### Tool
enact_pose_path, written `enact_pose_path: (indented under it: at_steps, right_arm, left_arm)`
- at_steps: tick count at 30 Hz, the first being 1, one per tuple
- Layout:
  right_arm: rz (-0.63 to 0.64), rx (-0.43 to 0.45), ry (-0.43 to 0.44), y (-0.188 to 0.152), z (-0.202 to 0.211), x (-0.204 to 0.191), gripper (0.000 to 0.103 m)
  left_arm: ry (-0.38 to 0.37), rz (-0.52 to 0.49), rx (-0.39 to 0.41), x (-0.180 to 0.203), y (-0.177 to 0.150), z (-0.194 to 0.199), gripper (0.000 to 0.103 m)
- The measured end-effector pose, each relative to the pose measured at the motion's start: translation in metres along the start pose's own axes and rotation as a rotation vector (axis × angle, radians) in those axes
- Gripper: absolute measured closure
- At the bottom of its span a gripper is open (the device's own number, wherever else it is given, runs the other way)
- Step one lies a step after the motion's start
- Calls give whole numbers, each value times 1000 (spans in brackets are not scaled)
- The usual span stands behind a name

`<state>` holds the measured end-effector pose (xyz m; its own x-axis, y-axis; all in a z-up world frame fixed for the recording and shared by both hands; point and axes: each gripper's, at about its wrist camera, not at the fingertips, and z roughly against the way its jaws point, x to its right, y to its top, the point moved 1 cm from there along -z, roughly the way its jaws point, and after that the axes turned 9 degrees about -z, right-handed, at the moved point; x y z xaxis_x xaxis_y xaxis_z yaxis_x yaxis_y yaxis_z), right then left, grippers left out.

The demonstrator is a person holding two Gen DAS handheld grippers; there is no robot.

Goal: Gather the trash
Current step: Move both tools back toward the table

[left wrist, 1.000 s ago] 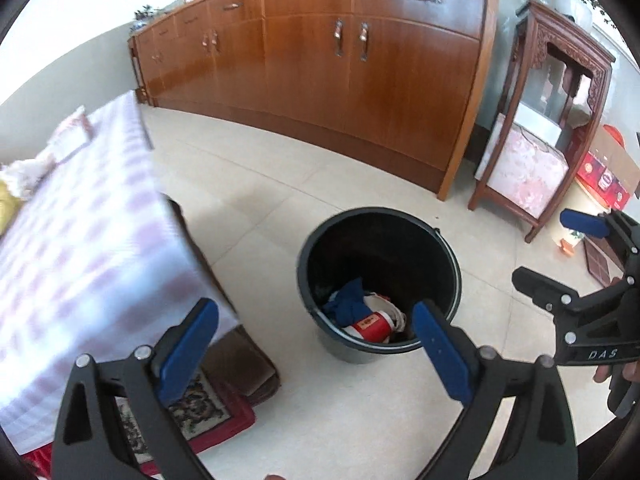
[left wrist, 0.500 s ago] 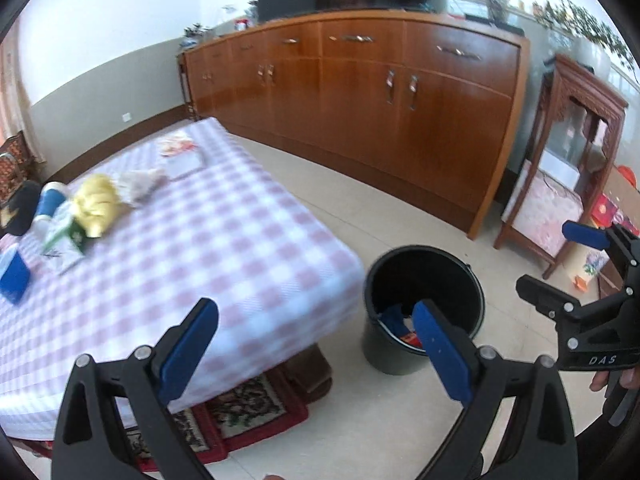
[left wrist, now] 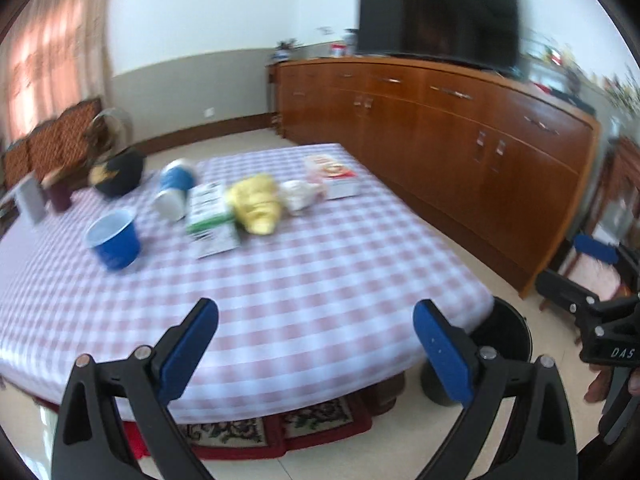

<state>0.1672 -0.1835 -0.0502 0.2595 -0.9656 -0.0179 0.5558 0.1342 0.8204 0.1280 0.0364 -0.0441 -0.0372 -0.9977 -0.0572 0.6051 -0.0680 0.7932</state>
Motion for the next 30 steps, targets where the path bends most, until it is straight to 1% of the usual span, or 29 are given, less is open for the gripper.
enact_pose_path:
  at_steps: [1, 2, 5, 7, 9, 11, 13, 16, 23, 28, 30]
  right_arm:
    - [2, -1, 9, 2, -4, -8, 0]
    - [5, 5, 9, 3, -7, -15, 0]
    - [1, 18, 34, 6, -14, -35, 0]
    - [-2, 43, 44, 9, -17, -45, 0]
    - [24, 28, 54, 12, -22, -59, 0]
    - [55, -10, 62, 17, -30, -75, 0]
    - [78, -17, 78, 19, -35, -86, 0]
    - [109, -7, 101, 24, -42, -106, 0]
    - [107, -19, 136, 34, -67, -138, 0]
    - [104, -28, 159, 39, -81, -158, 0]
    - [100, -38, 174, 42, -89, -169, 7]
  left_arm:
    - [6, 15, -2, -6, -1, 0, 4]
    - [41, 35, -1, -19, -4, 2, 4]
    - [109, 62, 8, -44, -10, 9, 4]
    - [140, 73, 8, -58, -13, 12, 4]
    - [164, 84, 7, -71, -16, 14, 4]
    - [185, 99, 6, -84, -19, 15, 4]
    - [206, 109, 3, -95, -23, 15, 4]
    - [226, 125, -4, -110, -27, 16, 5]
    - [272, 159, -29, -148, -38, 6, 6]
    - [294, 165, -33, -169, -37, -2, 7]
    - [296, 170, -34, -177, -35, -5, 7]
